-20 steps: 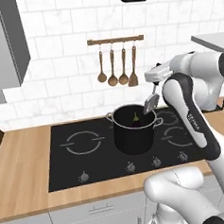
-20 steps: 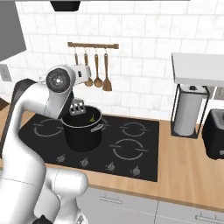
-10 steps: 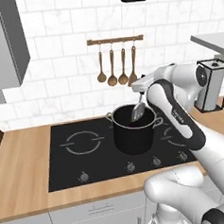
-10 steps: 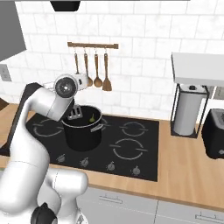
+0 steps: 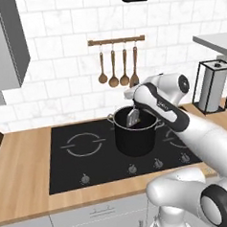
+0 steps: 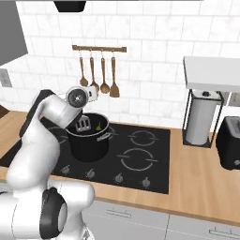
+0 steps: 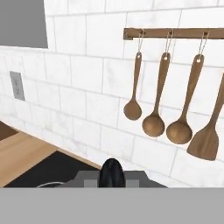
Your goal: Put the eggplant and squash in the pot. Retrieve the spatula and lightly stir the vegetables in the pot.
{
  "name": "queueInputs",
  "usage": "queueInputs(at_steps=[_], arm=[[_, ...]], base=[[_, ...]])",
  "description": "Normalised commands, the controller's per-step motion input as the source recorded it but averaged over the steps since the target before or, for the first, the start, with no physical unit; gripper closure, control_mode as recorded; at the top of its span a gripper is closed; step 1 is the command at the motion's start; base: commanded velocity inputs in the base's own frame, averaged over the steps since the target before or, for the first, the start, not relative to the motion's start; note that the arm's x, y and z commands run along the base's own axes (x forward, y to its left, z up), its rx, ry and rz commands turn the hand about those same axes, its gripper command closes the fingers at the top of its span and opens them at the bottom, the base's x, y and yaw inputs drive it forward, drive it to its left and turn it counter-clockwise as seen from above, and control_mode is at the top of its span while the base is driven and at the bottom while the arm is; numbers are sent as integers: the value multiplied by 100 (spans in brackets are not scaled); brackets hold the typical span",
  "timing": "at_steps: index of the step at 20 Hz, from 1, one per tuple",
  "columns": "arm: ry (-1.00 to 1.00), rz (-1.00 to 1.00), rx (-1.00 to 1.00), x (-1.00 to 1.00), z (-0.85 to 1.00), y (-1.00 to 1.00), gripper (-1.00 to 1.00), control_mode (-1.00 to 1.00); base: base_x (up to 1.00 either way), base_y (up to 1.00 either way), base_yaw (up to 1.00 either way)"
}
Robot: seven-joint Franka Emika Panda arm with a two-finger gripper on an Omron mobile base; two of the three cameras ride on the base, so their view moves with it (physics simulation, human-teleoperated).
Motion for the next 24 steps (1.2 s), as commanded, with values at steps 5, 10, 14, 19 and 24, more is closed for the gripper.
queueInputs(at_steps=[5, 10, 14, 19, 24], arm=[[4, 0, 0, 58, -37, 8, 100, -100], [8, -2, 0, 43, -45, 0, 100, -100], [10, 0, 0, 43, -39, 0, 100, -100], [11, 0, 0, 30, -43, 0, 100, -100], [15, 0, -1, 26, -32, 0, 100, -100]], base=[[0, 0, 0], [0, 0, 0], [0, 0, 0], [0, 0, 0], [0, 0, 0]])
